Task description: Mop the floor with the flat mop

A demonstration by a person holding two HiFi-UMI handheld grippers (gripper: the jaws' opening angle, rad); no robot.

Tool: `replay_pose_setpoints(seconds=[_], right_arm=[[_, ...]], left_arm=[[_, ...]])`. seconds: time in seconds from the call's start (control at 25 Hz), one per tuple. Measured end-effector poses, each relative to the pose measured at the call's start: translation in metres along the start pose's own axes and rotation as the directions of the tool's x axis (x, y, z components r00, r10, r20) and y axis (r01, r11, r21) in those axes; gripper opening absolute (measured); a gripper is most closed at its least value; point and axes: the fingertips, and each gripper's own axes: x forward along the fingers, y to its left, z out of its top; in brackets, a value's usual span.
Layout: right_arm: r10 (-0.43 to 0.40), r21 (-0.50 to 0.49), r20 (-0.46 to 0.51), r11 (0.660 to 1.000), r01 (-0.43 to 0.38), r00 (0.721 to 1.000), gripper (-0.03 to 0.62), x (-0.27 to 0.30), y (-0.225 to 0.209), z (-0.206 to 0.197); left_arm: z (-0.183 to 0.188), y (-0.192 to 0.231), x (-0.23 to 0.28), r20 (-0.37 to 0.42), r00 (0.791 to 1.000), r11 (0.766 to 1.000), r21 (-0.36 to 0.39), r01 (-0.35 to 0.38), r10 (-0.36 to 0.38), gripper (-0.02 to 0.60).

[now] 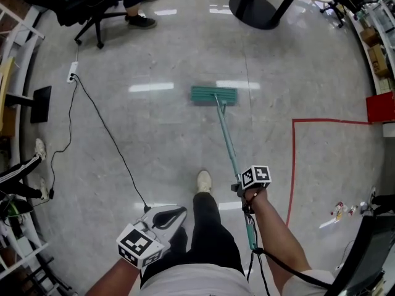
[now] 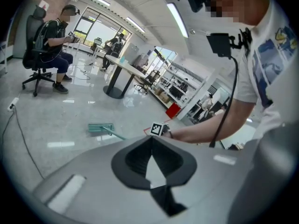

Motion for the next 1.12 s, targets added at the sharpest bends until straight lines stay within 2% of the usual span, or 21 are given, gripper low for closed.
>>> replay_pose_setpoints(seconds=[0.2, 0.56, 0.84, 1.12], right_arm=[[0.009, 0.003, -0.027, 1.0, -0.009, 1.0, 0.057, 0.012, 0.006, -0.06], [0.001, 0.034, -0.064, 0.999, 0.001, 0.998, 0.057, 0.044, 0.011, -0.131], [-0.029, 0.038, -0.101, 0.999, 0.033, 0.994, 0.057, 0.071, 0.008, -0.136], [-0.016, 0.048, -0.104, 0.999, 0.021, 0.994, 0.057, 0.065, 0.018, -0.117]], left_arm=[[-0.014, -0.002, -0.013, 0.002, 1.0, 1.0, 0.013, 0.021, -0.021, 0.005], [-0.042, -0.015, -0.029, -0.006, 0.999, 0.999, 0.028, 0.04, -0.039, 0.005], [-0.057, -0.02, -0.04, -0.006, 1.0, 1.0, 0.022, 0.019, -0.018, 0.005], [-0.045, -0.016, -0.033, 0.021, 1.0, 1.0, -0.014, -0.008, 0.008, 0.005]])
